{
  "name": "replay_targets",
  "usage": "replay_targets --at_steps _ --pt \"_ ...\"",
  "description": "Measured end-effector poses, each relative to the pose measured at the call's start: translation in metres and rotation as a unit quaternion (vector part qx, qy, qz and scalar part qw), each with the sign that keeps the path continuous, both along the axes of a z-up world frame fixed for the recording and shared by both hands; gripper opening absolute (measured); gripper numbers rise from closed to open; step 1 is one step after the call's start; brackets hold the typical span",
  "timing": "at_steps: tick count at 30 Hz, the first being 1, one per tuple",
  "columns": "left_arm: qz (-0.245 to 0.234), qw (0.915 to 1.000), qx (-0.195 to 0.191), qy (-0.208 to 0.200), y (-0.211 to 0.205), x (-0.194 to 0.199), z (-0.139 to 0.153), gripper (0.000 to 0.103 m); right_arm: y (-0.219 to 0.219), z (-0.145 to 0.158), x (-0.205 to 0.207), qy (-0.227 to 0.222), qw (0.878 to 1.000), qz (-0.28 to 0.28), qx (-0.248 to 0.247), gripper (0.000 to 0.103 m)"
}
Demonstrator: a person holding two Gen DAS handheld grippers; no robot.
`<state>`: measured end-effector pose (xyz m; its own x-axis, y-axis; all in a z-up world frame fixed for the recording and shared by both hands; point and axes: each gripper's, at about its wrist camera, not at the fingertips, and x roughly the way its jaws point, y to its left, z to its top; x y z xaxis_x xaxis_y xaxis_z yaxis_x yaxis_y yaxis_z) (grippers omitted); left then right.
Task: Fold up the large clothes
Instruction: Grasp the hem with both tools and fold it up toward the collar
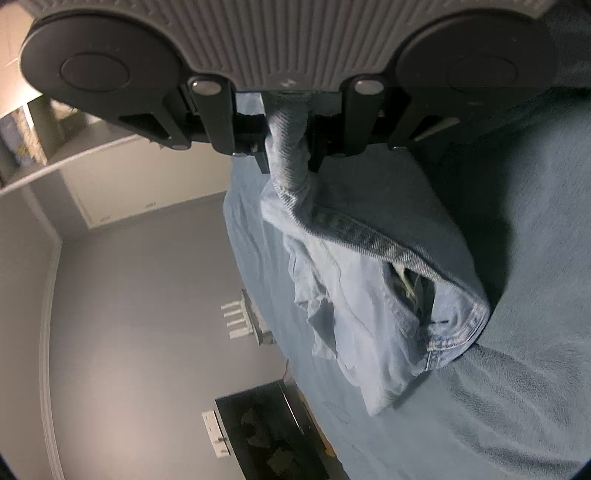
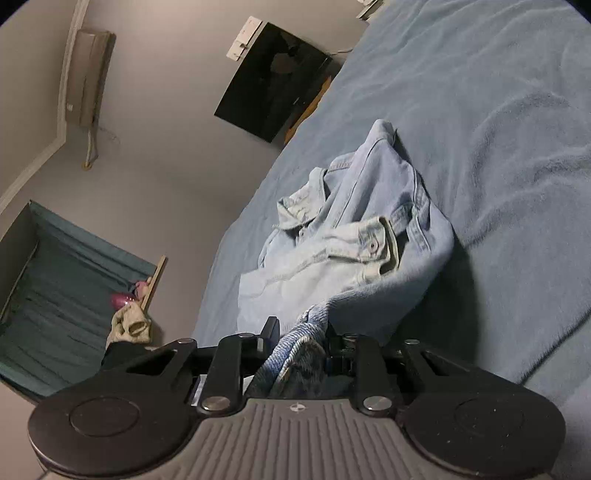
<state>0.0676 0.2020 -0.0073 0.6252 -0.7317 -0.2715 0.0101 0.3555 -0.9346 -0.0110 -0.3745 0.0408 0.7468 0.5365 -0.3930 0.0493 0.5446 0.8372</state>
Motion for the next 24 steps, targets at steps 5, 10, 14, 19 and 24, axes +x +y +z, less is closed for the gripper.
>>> replay_targets --at_steps 5,10,14,19,24 --pt "0.019 0.9997 -0.015 -0.006 0.003 0.040 0.006 0.014 -0.005 0.006 0.055 -0.008 1.000 -0.020 0.021 0.024" --pt "0.060 0.9978 -0.025 -0.009 0.004 0.094 0.009 0.014 -0.013 0.007 0.116 -0.026 0.998 -0.049 0.034 0.023" --pt "0.081 0.9965 0.000 -0.019 -0.004 0.138 0.007 0.014 -0.017 -0.002 0.156 -0.042 0.996 -0.071 0.036 0.024" --pt "0.110 0.9928 0.041 -0.022 -0.015 0.181 -0.004 0.014 -0.015 -0.028 0.195 -0.045 0.994 -0.095 0.032 0.024" --pt "0.135 0.9882 0.068 -0.023 -0.022 0.207 -0.021 0.014 -0.014 -0.053 0.224 -0.042 0.993 -0.105 0.029 0.024"
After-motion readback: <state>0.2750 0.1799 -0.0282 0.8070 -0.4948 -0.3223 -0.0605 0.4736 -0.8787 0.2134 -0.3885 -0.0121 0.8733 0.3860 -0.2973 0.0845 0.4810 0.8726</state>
